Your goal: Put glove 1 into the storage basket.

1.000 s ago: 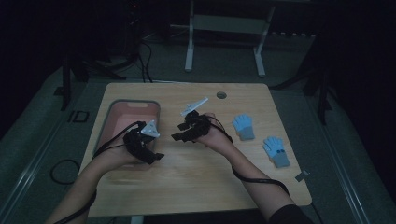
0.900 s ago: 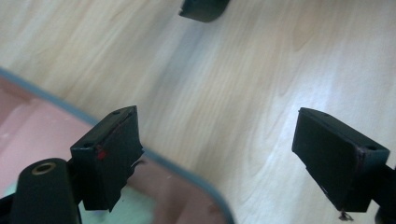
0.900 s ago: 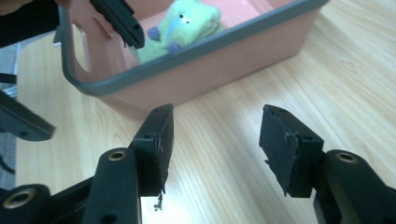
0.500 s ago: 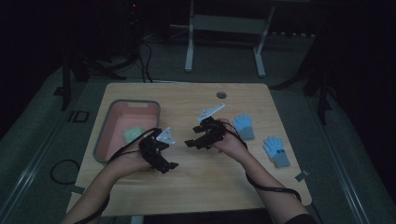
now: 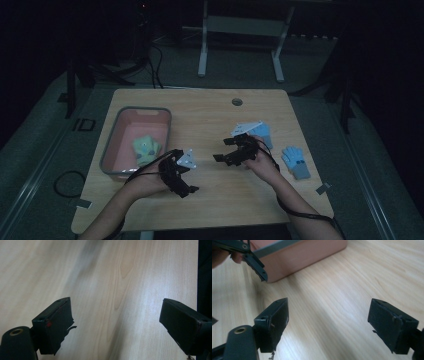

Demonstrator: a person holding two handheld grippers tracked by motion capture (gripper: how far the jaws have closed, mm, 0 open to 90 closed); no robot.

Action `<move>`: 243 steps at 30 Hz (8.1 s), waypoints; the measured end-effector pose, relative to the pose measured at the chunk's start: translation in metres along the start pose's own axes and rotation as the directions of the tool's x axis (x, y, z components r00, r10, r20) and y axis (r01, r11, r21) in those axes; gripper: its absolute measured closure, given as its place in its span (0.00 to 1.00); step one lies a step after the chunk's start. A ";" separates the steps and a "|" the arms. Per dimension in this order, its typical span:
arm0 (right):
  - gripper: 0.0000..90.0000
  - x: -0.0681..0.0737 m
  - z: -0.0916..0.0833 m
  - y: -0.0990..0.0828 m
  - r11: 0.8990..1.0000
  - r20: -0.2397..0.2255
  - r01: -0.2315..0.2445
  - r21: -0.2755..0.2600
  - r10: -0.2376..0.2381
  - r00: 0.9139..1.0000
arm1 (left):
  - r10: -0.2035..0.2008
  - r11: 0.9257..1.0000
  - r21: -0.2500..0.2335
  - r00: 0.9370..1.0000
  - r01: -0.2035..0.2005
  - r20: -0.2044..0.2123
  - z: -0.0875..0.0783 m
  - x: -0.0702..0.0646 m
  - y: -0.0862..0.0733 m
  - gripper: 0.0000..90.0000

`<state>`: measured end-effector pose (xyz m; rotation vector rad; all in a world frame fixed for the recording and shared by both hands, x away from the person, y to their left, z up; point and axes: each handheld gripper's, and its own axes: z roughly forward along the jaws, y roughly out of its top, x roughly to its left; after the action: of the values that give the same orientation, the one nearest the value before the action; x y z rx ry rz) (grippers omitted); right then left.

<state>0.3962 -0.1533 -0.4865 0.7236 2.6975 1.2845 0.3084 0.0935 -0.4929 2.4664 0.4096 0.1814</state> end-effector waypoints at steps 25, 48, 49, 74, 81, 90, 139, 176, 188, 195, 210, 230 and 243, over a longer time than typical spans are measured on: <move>0.43 -0.037 -0.059 -0.051 0.998 0.238 -0.060 -0.001 0.058 0.970 | 0.001 1.000 0.002 1.000 -0.001 0.008 0.040 -0.020 -0.014 0.10; 0.57 -0.131 -0.062 -0.046 0.988 0.384 -0.137 0.070 0.100 0.918 | -0.044 0.999 -0.028 0.999 0.043 -0.023 0.047 -0.031 -0.039 0.11; 0.57 -0.134 -0.060 -0.048 0.987 0.384 -0.143 0.069 0.106 0.917 | -0.053 0.998 -0.035 0.998 0.052 -0.025 0.047 -0.031 -0.040 0.11; 0.91 -0.142 -0.033 -0.077 0.973 0.408 -0.200 0.112 0.138 0.903 | -0.048 0.997 -0.067 0.999 0.047 -0.020 0.047 -0.038 -0.045 0.11; 0.97 -0.126 -0.043 -0.066 0.968 0.425 -0.245 0.060 0.197 0.884 | -0.051 0.996 -0.071 0.999 0.049 -0.017 0.047 -0.036 -0.046 0.11; 0.97 -0.081 -0.057 -0.047 0.977 0.383 -0.211 -0.009 0.199 0.902 | -0.047 0.997 -0.062 0.999 0.046 -0.022 0.047 -0.036 -0.046 0.11; 0.74 0.035 0.010 -0.084 0.960 0.367 -0.280 0.007 0.258 0.894 | -0.036 0.997 -0.074 0.999 0.033 -0.038 0.046 -0.035 -0.048 0.11; 0.66 -0.028 -0.119 -0.116 0.979 0.443 -0.197 -0.054 0.200 0.874 | -0.025 0.998 -0.062 0.999 0.023 -0.041 0.047 -0.036 -0.047 0.11; 0.67 -0.075 -0.157 -0.155 0.955 0.537 -0.294 -0.028 0.262 0.802 | -0.025 0.998 -0.063 0.999 0.023 -0.039 0.047 -0.036 -0.047 0.11; 0.64 -0.097 -0.149 -0.176 0.943 0.542 -0.332 0.016 0.271 0.795 | -0.030 0.998 -0.061 0.999 0.028 -0.036 0.047 -0.035 -0.047 0.11; 0.91 -0.092 -0.139 -0.176 0.932 0.560 -0.361 0.001 0.299 0.773 | -0.026 0.998 -0.060 0.999 0.024 -0.038 0.048 -0.036 -0.047 0.11; 0.94 -0.016 -0.123 -0.108 0.902 0.502 -0.406 -0.149 0.423 0.754 | -0.017 0.998 -0.067 0.999 0.014 -0.045 0.045 -0.036 -0.047 0.11; 0.93 -0.001 -0.083 -0.120 0.875 0.521 -0.457 -0.158 0.467 0.714 | -0.012 0.997 -0.080 0.999 0.008 -0.042 0.044 -0.037 -0.046 0.11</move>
<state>0.3302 -0.2783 -0.5221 1.5696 2.0928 0.9511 0.2722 0.0914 -0.5569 2.3855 0.4251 0.2421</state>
